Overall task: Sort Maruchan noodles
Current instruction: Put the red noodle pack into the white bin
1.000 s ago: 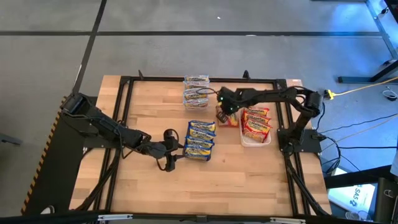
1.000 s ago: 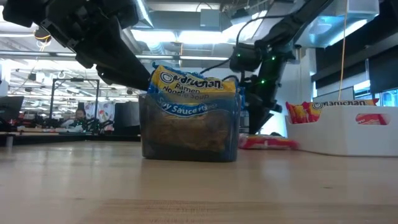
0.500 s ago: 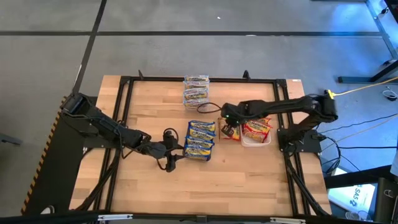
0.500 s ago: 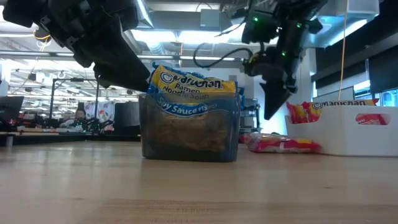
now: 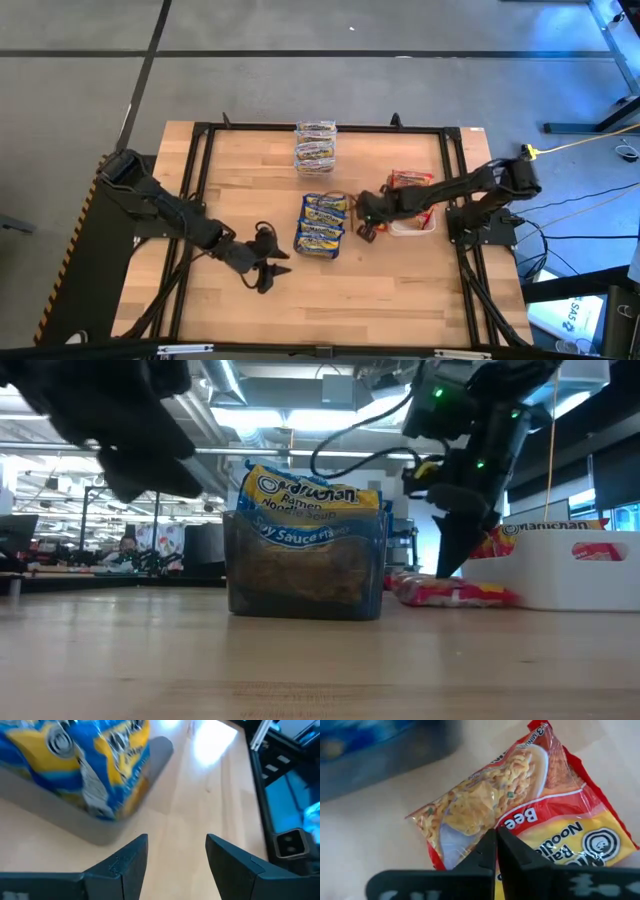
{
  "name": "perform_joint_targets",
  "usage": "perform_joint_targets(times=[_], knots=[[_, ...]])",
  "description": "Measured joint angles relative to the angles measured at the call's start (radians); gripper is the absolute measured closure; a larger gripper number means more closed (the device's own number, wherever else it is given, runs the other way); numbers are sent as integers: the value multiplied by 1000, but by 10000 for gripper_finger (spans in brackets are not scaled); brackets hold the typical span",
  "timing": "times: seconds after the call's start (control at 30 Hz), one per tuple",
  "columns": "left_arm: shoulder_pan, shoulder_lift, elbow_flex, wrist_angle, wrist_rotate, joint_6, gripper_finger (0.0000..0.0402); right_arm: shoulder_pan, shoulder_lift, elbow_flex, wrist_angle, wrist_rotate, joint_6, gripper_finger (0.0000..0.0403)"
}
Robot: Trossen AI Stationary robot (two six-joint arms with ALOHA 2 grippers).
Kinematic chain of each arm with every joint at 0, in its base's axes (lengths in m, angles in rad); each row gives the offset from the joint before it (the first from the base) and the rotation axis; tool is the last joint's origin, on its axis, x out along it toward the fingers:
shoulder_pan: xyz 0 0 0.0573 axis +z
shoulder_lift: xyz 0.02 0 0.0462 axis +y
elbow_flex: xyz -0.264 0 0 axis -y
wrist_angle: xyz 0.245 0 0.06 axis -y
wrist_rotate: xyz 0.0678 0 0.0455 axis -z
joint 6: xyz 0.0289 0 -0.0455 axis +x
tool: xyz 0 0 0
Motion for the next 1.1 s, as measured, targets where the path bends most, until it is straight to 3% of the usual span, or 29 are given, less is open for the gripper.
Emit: perform_joint_targets(times=[0.23, 0.4, 0.77, 0.93, 1.1], knots=[[-121, 20, 0, 16, -79, -141, 207, 157, 0, 0, 27, -54, 100, 402], [-190, 120, 12, 126, -112, -192, 207, 309, 2, 0, 64, -65, 199, 402], [-212, 494, 381, 128, -101, -71, 207, 570, 86, 19, 306, -72, 365, 402], [-195, 583, 510, 127, -55, 2, 207, 579, 93, 63, 195, -71, 353, 402], [-176, 579, 536, 122, -34, 15, 207, 578, 60, 147, 0, -25, 313, 402]])
